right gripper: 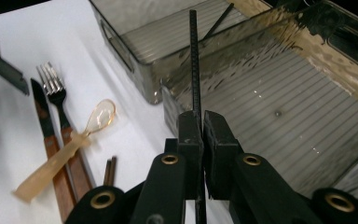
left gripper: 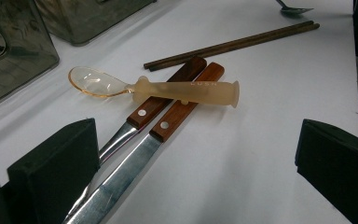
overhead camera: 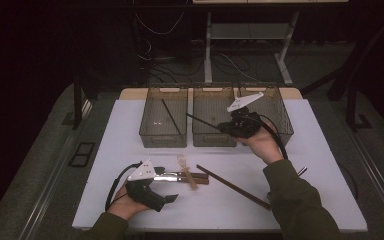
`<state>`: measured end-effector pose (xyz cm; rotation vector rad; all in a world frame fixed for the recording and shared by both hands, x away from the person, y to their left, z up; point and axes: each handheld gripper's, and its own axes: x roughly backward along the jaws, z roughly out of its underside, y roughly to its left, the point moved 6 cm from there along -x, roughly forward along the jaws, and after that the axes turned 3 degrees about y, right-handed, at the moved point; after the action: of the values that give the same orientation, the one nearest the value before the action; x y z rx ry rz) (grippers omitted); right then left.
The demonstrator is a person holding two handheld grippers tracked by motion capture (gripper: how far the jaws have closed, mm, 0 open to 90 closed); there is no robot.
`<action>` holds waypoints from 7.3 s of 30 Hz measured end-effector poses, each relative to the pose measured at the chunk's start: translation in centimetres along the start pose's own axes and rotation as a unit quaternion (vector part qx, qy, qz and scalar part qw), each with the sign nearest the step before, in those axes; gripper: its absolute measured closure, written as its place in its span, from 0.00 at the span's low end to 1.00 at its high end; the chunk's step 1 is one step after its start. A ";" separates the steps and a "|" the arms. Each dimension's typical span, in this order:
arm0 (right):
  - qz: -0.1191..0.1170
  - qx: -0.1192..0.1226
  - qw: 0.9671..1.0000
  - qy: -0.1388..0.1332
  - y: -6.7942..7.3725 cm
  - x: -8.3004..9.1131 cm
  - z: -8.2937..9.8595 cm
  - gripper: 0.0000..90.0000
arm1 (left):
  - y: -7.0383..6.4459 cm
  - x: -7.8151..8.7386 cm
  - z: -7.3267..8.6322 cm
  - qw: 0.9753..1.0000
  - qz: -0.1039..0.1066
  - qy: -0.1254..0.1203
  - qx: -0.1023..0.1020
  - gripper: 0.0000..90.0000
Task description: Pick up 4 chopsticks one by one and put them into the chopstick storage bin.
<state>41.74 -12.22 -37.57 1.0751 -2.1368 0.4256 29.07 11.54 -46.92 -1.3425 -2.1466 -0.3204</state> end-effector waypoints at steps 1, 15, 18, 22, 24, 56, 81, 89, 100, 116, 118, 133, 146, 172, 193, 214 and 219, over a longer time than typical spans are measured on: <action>-0.001 -0.003 1.000 0.000 0.0 -0.2 -0.3 0.96 | 0.0 0.0 0.0 1.000 0.000 0.000 0.000 0.00; 0.008 -0.036 0.999 0.003 0.0 -3.3 -4.2 0.96 | 0.0 0.0 -0.1 1.000 -0.002 -0.002 0.001 0.00; 0.015 -0.041 0.999 0.004 0.0 -4.1 -5.0 0.96 | 0.1 0.0 -0.1 1.000 -0.002 -0.004 -0.001 0.00; 0.022 -0.044 0.999 0.006 0.0 -4.9 -6.2 0.96 | 0.0 0.0 -0.1 1.000 -0.002 -0.003 0.000 0.00; 0.028 -0.044 0.999 0.008 0.0 -5.3 -6.7 0.96 | -0.1 0.0 -0.1 1.000 -0.001 -0.003 0.001 0.00; 0.059 -0.076 0.995 0.040 1.2 -14.8 -11.0 0.96 | -0.3 0.1 -0.3 1.000 0.005 -0.010 -0.006 0.00; 0.050 -0.088 0.995 0.016 1.2 -14.2 -11.0 0.61 | -0.2 0.3 -0.4 1.000 0.005 -0.011 -0.013 0.00; 0.031 -0.072 0.997 -0.001 1.0 -11.6 -10.0 0.44 | -0.1 0.3 -0.3 1.000 0.004 -0.012 -0.012 0.00; 0.013 -0.041 0.999 -0.014 1.5 -7.8 -7.1 0.28 | -0.1 0.4 -0.3 1.000 0.005 -0.010 -0.010 0.00; -0.002 -0.039 0.999 -0.024 0.7 -2.4 0.0 0.23 | -0.3 0.3 -0.2 1.000 0.006 -0.011 0.001 0.00; -0.001 -0.038 0.999 -0.026 0.7 -1.7 0.8 0.23 | -0.2 0.3 -0.2 1.000 0.005 -0.009 -0.001 0.00; -0.018 -0.063 0.997 -0.029 -0.1 1.2 7.9 0.25 | 0.3 0.1 -0.1 1.000 0.001 -0.007 0.002 0.00; -0.031 -0.060 0.997 -0.034 0.9 3.5 11.6 0.36 | 0.4 0.2 0.1 1.000 -0.004 -0.006 0.006 0.00; -0.078 -0.049 0.996 0.017 4.8 4.3 16.3 0.70 | 0.4 0.2 0.1 1.000 -0.008 -0.006 0.008 0.00; -0.070 -0.002 0.994 0.088 5.8 1.7 16.9 0.91 | 0.1 0.1 0.0 1.000 -0.005 -0.004 0.001 0.00; -0.054 0.002 0.993 0.100 5.5 1.2 17.3 0.92 | 0.1 0.1 0.1 1.000 -0.006 -0.001 0.002 0.00; -0.046 0.005 0.994 0.103 5.7 1.2 17.3 0.93 | 0.1 0.1 0.1 1.000 -0.007 0.000 0.001 0.00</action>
<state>29.13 -19.14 -48.78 1.0810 -1.8979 0.4817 29.10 11.71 -46.97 -1.3285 -2.1566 -0.3240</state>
